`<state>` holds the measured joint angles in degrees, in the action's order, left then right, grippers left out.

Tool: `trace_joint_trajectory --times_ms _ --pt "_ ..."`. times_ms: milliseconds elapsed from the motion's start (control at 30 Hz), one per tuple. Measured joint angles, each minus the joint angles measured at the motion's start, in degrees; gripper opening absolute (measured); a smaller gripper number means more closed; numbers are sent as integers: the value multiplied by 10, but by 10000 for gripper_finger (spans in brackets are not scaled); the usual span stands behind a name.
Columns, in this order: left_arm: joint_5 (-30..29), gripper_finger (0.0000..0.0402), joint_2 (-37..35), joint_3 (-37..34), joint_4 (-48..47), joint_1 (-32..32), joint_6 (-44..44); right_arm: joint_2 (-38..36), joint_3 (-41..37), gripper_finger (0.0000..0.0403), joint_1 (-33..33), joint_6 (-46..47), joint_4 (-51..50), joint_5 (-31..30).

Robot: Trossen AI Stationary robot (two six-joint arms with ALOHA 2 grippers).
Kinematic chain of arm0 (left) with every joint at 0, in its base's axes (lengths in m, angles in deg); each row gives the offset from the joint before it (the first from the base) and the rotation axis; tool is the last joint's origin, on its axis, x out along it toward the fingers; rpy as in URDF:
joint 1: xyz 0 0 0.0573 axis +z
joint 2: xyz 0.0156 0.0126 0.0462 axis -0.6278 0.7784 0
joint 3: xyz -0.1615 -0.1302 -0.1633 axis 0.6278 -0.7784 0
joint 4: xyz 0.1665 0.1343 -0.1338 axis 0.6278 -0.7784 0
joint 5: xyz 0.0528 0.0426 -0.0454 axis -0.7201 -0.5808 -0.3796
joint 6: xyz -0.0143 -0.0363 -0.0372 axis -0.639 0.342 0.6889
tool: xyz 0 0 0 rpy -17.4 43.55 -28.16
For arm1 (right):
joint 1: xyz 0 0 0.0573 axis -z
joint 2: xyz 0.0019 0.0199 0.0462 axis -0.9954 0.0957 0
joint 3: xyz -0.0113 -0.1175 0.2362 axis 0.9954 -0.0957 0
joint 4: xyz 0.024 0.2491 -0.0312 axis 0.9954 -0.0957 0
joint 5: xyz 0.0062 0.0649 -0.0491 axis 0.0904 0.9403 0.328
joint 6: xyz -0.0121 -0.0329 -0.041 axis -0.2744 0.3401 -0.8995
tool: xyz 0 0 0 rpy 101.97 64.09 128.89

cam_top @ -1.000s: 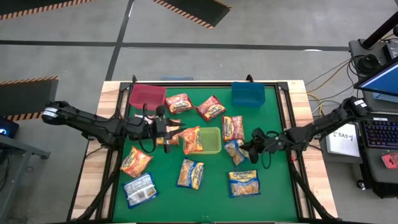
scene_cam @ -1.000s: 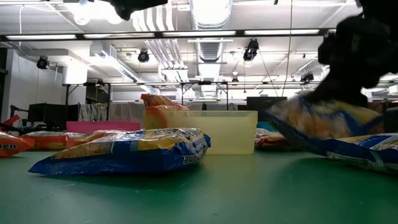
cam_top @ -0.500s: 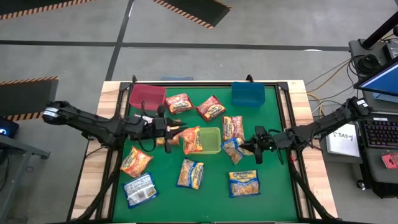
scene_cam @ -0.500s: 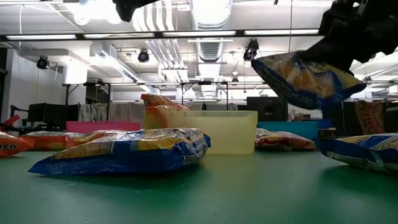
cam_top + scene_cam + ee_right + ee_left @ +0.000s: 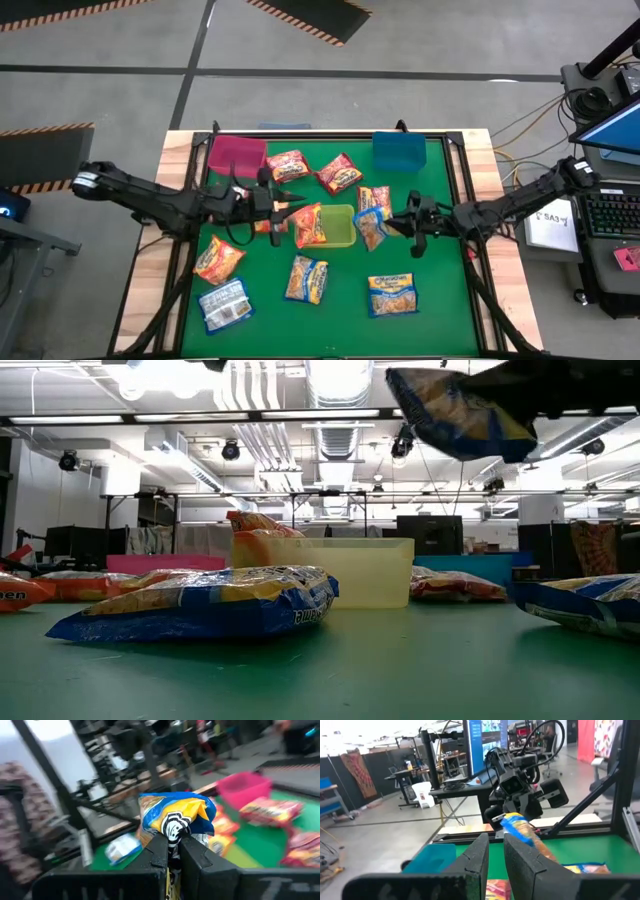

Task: Sort Maruchan noodles
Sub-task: Put the blue noodle pack into the red bin

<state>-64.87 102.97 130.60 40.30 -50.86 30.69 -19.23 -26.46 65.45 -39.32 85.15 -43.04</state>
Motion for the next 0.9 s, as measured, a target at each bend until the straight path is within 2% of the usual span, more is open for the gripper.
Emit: trace_joint_trajectory --times_ms 133,300,733,900 --pt "-3 42 -35 15 -57 0 -27 37 43 12 19 -48 0 -20" --pt "-4 42 -83 -1 -64 0 -47 102 115 12 52 -108 1 -19" --pt "-6 42 -237 -110 -40 0 -91 307 326 12 152 -231 -6 -18" --pt "-43 42 -290 -136 -33 0 -102 401 422 12 189 -299 -10 -12"
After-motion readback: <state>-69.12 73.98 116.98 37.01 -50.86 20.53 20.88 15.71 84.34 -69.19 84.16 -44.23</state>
